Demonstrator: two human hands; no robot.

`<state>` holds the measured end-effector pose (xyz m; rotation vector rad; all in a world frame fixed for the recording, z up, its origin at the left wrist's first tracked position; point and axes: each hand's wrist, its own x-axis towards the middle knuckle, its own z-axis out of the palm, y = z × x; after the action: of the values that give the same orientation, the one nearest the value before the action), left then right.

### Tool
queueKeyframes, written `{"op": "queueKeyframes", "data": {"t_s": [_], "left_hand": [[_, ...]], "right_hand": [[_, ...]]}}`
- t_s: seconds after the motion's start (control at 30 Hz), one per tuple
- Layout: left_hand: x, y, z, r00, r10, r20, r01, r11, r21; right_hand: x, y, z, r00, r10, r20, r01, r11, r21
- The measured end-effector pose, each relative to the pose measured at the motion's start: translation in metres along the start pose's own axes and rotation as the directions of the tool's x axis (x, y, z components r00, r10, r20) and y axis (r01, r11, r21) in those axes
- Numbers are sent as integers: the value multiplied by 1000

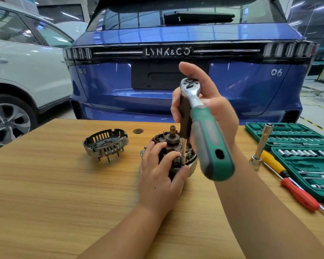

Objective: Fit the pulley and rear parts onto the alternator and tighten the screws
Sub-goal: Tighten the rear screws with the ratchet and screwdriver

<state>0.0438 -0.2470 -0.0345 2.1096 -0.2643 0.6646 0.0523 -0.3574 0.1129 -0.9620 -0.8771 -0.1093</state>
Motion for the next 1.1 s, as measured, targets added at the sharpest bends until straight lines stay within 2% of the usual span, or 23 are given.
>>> {"op": "queueKeyframes", "data": {"t_s": [0.07, 0.1, 0.17, 0.23, 0.3, 0.37, 0.43, 0.47, 0.57, 0.63, 0.7, 0.77, 0.9, 0.97, 1.03, 1.1], "left_hand": [[0, -1, 0, 1000, 3, 15, -4, 999, 33], [1, -1, 0, 999, 39, -12, -39, 998, 52], [0, 0, 2, 992, 93, -81, -89, 994, 60], [0, 0, 3, 992, 95, -87, -89, 994, 69], [0, -2, 2, 992, 94, -80, -88, 994, 70], [0, -3, 1, 993, 93, -77, -88, 994, 61], [1, -2, 2, 993, 94, -75, -90, 994, 59], [0, -1, 2, 992, 95, -79, -91, 994, 58], [1, 1, 3, 992, 93, -89, -88, 995, 56], [1, 2, 2, 993, 86, -84, -82, 995, 51], [0, 3, 0, 995, 75, -71, -72, 996, 51], [0, 3, -2, 997, 54, -47, -51, 997, 64], [1, 4, -3, 1000, 16, -6, -15, 997, 79], [1, 4, -2, 999, 44, -32, -41, 996, 81], [0, 3, 0, 995, 75, -70, -70, 996, 63], [0, 2, 1, 994, 78, -69, -75, 996, 58]], "right_hand": [[0, -3, -2, 999, 32, 27, -33, 999, 35], [0, -4, -2, 999, 33, -12, -33, 999, 18], [0, -2, 2, 987, 15, -158, -23, 999, -48], [1, 0, 4, 949, -51, -312, -10, 982, -189], [3, -2, 3, 911, -91, -402, -42, 950, -310], [4, -5, -2, 921, -1, -389, -112, 957, -267], [4, -7, -5, 953, 108, -282, -146, 982, -118], [3, -6, -6, 968, 110, -226, -132, 988, -86], [1, 2, -3, 986, -75, -151, 43, 977, -208], [1, 8, 0, 966, -222, -130, 169, 929, -330], [2, 11, 0, 949, -288, -130, 221, 899, -377], [2, 11, -1, 965, -239, -107, 197, 931, -309], [2, 3, -3, 999, -14, -33, 13, 999, -40], [1, 1, -2, 997, 19, -73, -23, 998, -62], [0, -1, 2, 982, 17, -190, -45, 989, -142], [-1, -1, 8, 941, -46, -334, -52, 959, -277]]}}
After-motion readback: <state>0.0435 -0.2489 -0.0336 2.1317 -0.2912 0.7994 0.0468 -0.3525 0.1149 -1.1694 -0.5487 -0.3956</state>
